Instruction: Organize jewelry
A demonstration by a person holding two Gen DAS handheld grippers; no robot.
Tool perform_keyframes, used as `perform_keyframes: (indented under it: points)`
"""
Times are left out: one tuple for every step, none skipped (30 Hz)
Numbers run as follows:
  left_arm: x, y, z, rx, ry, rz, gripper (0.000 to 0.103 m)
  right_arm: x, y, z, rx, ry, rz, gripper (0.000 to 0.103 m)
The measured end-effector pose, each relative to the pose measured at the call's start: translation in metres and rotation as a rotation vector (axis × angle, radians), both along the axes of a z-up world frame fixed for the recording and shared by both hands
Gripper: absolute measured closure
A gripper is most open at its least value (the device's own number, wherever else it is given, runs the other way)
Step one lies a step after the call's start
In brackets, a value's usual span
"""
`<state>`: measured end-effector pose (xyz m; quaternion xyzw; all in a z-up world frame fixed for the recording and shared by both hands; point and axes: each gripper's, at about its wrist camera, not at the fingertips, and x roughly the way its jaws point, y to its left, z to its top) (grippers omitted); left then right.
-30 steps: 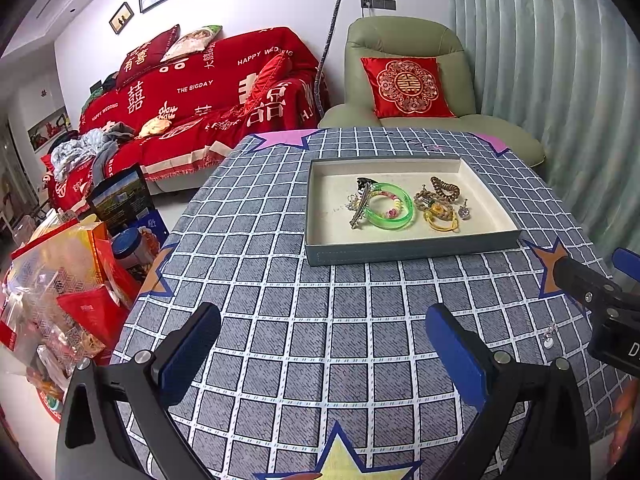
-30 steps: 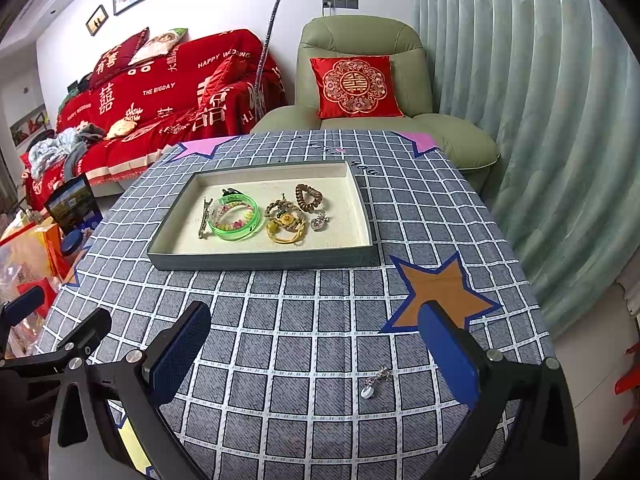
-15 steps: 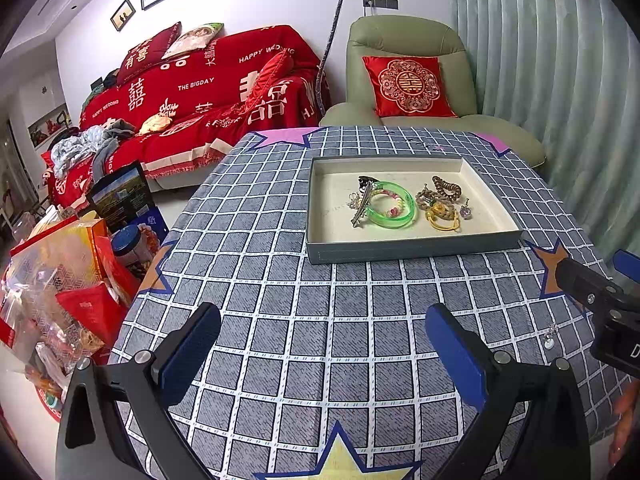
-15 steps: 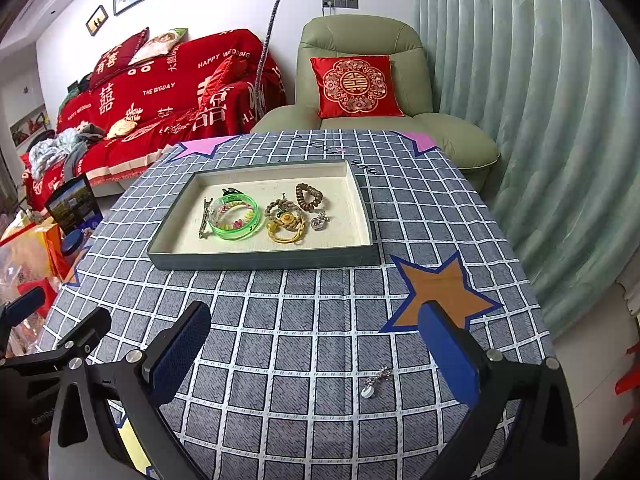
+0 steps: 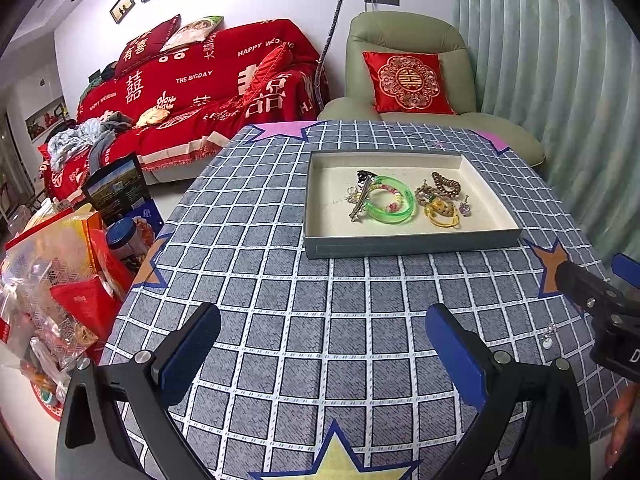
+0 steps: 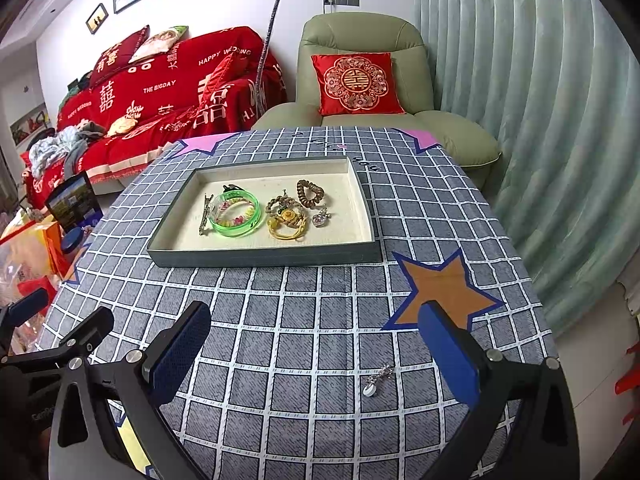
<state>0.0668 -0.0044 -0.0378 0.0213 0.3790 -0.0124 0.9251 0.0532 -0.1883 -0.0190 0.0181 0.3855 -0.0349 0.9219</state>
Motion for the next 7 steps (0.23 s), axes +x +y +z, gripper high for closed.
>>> perform_keyframes:
  points:
    - [-0.0003, -0.0007, 0.0002, -0.001, -0.003, -0.005, 0.000, 0.0003, -0.0010, -0.0009, -0.001, 0.000, -0.001, 0.000]
    - [-0.0007, -0.0014, 0.0006, -0.001, -0.008, -0.009, 0.000, 0.0003, -0.0012, -0.0010, -0.001, -0.001, -0.001, 0.000]
    - [-0.0012, -0.0021, 0.0012, 0.001, -0.013, -0.012, 0.000, -0.0001, -0.0002, -0.0001, -0.001, -0.001, 0.000, 0.000]
    - [-0.0016, -0.0029, 0.0017, 0.002, -0.015, -0.015, 0.000, 0.0002, -0.0011, -0.0009, -0.001, 0.000, -0.001, 0.000]
    - [-0.0016, -0.0036, 0.0017, 0.003, -0.015, -0.019, 0.000, 0.0000, -0.0007, -0.0006, -0.001, 0.000, -0.002, 0.000]
    - [-0.0015, -0.0042, 0.0016, 0.004, -0.014, -0.022, 0.000, -0.0001, -0.0004, -0.0004, 0.001, 0.001, -0.002, 0.000]
    - [-0.0014, -0.0046, 0.0017, 0.006, -0.012, -0.023, 0.000, 0.0005, -0.0014, -0.0017, 0.002, 0.002, -0.001, 0.000]
